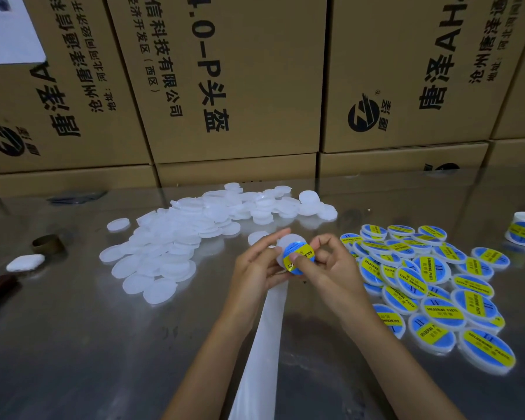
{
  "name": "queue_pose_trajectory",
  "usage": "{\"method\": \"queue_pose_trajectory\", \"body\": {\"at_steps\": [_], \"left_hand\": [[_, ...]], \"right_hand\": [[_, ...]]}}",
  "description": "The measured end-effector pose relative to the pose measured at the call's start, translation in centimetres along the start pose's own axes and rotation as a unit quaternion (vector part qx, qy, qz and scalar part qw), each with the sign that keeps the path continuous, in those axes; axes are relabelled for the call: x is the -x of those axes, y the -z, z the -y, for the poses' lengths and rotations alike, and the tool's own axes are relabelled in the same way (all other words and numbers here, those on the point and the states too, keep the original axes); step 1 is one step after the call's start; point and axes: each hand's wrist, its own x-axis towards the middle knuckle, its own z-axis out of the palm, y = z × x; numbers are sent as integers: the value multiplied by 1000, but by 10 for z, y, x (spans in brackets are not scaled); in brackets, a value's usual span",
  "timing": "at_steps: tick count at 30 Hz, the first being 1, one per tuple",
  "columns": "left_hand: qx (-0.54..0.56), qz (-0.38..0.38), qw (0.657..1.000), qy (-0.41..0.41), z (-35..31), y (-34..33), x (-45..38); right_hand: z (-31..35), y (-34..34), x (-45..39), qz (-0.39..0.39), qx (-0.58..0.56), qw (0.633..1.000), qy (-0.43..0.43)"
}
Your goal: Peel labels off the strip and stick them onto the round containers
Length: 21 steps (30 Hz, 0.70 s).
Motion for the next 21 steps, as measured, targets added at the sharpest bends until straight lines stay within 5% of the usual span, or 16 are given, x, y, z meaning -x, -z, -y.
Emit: {"method": "queue_pose_trajectory", "body": {"at_steps": [21], "left_hand": [[-60, 23, 996, -62, -1, -7, 9]], "right_hand": [[-8, 3, -4, -38, 7, 999, -4]]}}
